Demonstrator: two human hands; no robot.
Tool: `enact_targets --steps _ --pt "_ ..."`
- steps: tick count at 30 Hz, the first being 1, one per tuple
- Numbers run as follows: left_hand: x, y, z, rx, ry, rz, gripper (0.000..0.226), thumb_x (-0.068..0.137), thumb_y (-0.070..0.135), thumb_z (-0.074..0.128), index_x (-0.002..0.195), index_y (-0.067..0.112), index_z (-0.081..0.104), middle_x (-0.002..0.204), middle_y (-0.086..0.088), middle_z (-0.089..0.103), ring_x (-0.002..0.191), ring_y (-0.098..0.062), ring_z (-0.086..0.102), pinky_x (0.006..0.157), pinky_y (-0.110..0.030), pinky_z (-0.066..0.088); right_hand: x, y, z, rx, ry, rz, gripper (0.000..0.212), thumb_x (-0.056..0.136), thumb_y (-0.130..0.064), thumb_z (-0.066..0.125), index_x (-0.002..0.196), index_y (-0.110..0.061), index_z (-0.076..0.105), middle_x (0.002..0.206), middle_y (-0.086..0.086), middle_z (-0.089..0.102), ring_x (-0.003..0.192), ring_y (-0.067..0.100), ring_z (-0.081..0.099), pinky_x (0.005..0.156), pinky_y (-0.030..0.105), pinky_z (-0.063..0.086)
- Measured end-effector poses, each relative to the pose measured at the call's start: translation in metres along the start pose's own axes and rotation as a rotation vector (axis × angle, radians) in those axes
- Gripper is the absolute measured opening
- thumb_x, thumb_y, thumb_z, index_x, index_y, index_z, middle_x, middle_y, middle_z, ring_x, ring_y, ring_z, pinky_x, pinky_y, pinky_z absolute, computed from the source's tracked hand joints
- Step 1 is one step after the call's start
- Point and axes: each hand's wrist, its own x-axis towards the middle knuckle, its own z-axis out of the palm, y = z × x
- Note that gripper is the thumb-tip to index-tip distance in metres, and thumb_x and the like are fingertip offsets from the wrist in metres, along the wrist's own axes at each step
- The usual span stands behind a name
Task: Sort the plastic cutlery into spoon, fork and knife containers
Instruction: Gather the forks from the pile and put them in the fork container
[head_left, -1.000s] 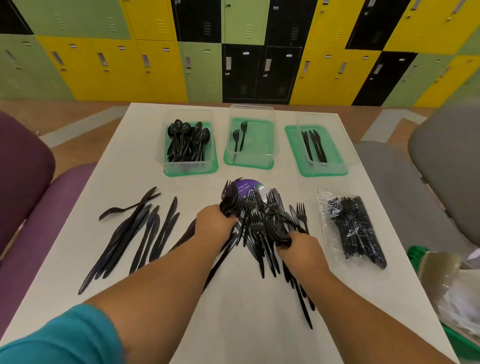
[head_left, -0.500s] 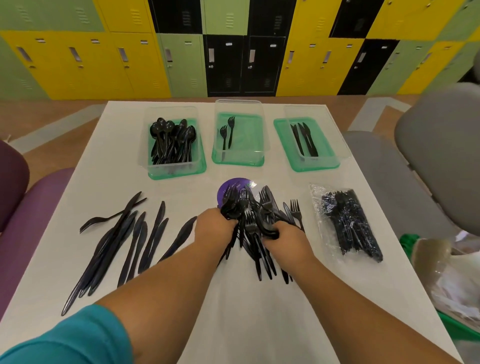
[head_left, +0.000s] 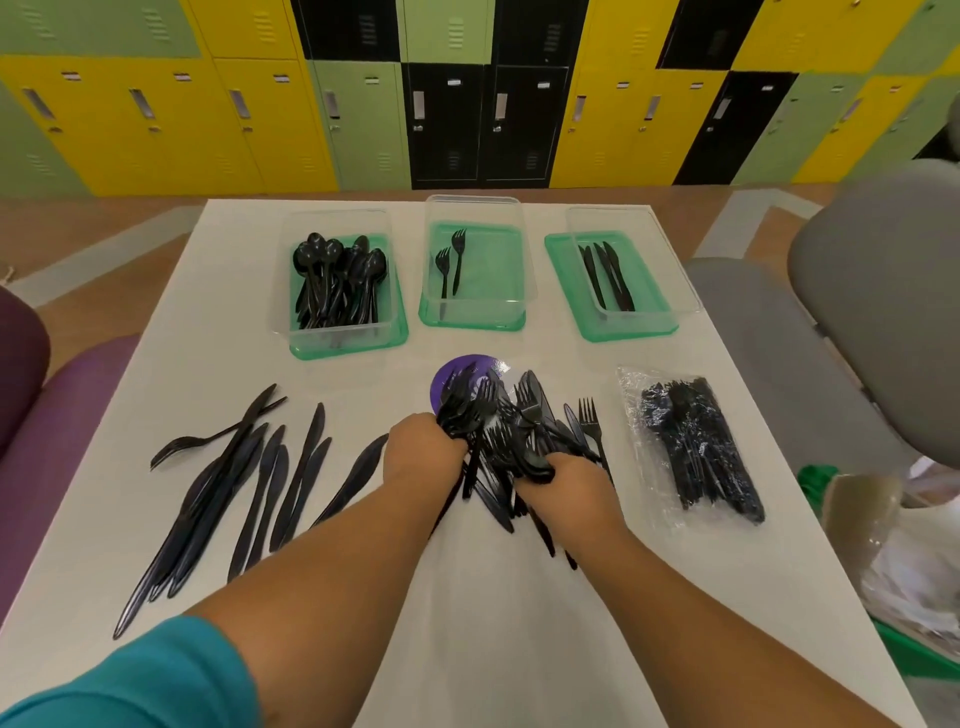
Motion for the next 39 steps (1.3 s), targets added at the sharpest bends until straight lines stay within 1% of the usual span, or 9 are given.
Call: enact_targets --steps 5,8,11,15,19,25,32,36,39 --pt "-0.004 -0.001 -0.006 -0.012 0.036 0.013 0.018 0.077 0.019 0.062 0.074 0.001 0.065 0.06 -0.007 0.058 0.054 -0.018 0.05 0.048 -0.024 0.038 -0.003 0.014 -0.016 0.166 -0.022 0.028 0.021 0.088 -0.03 0.061 0.088 -0.011 0.071 0.067 0.006 0.064 0.058 0.016 0.054 0.055 0.025 0.042" --pt "-0.006 -0.002 -0.011 0.004 0.046 -0.004 0.016 0.079 0.021 0.063 0.073 0.006 0.062 0.057 -0.002 0.052 0.052 -0.015 0.046 0.048 -0.023 0.036 0.0 0.017 -0.027 0.271 -0.035 0.023 0.019 0.092 -0.033 0.06 0.097 -0.018 0.069 0.078 0.004 0.068 0.072 0.016 0.06 0.063 0.024 0.045" --pt "-0.008 -0.007 -0.014 -0.081 0.067 -0.007 0.015 0.08 0.02 0.063 0.084 0.005 0.063 0.077 -0.012 0.063 0.075 -0.029 0.059 0.067 -0.031 0.047 0.006 0.017 -0.036 0.353 -0.075 0.035 0.015 0.095 -0.036 0.054 0.1 -0.025 0.062 0.085 0.0 0.066 0.081 0.015 0.06 0.072 0.026 0.043" --pt "-0.011 -0.016 -0.015 -0.301 0.058 -0.084 0.024 0.084 0.016 0.06 0.105 0.004 0.061 0.097 -0.019 0.064 0.089 -0.035 0.059 0.083 -0.04 0.049 0.022 0.018 -0.042 0.403 -0.082 0.066 0.014 0.099 -0.028 0.048 0.096 -0.019 0.059 0.068 0.0 0.056 0.057 0.014 0.052 0.06 0.027 0.043" --pt "-0.013 -0.016 -0.015 -0.38 0.021 -0.098 0.027 0.086 0.015 0.058 0.111 0.005 0.057 0.102 -0.018 0.063 0.093 -0.035 0.058 0.081 -0.038 0.046 0.037 0.011 -0.042 0.126 0.015 -0.013 0.008 0.097 -0.021 0.051 0.099 -0.019 0.058 0.082 0.002 0.059 0.066 0.012 0.052 0.055 0.021 0.039" --pt "-0.014 -0.011 -0.013 -0.33 0.06 -0.029 0.034 0.087 0.02 0.063 0.116 0.004 0.054 0.105 -0.014 0.063 0.094 -0.031 0.058 0.082 -0.033 0.045 0.051 -0.003 -0.029 -0.247 0.041 -0.143 0.029 0.087 -0.024 0.064 0.11 -0.007 0.063 0.109 0.012 0.057 0.099 0.027 0.059 0.082 0.028 0.044" --pt "-0.014 -0.002 -0.015 -0.172 0.062 0.017 0.03 0.084 0.034 0.067 0.096 0.006 0.069 0.087 -0.015 0.07 0.082 -0.031 0.063 0.077 -0.036 0.051 0.054 -0.004 -0.026 -0.278 0.053 -0.151 0.018 0.089 -0.021 0.056 0.096 -0.004 0.062 0.092 0.01 0.048 0.091 0.03 0.058 0.068 0.028 0.037" --pt "-0.011 0.005 -0.01 -0.254 0.047 -0.014 0.022 0.085 0.029 0.067 0.068 0.025 0.053 0.063 -0.002 0.061 0.056 -0.013 0.057 0.075 -0.034 0.052 0.05 -0.004 -0.036 -0.231 0.04 -0.141 0.016 0.085 -0.027 0.06 0.084 -0.011 0.061 0.084 0.007 0.057 0.082 0.028 0.06 0.064 0.029 0.041" --pt "-0.013 0.007 -0.006 -0.282 0.024 -0.022 0.021 0.083 0.028 0.069 0.068 0.02 0.057 0.065 -0.003 0.063 0.06 -0.015 0.059 0.075 -0.034 0.052 0.043 -0.003 -0.043 -0.165 0.051 -0.115 0.015 0.086 -0.031 0.06 0.088 -0.016 0.059 0.079 0.001 0.057 0.074 0.023 0.053 0.059 0.029 0.037"
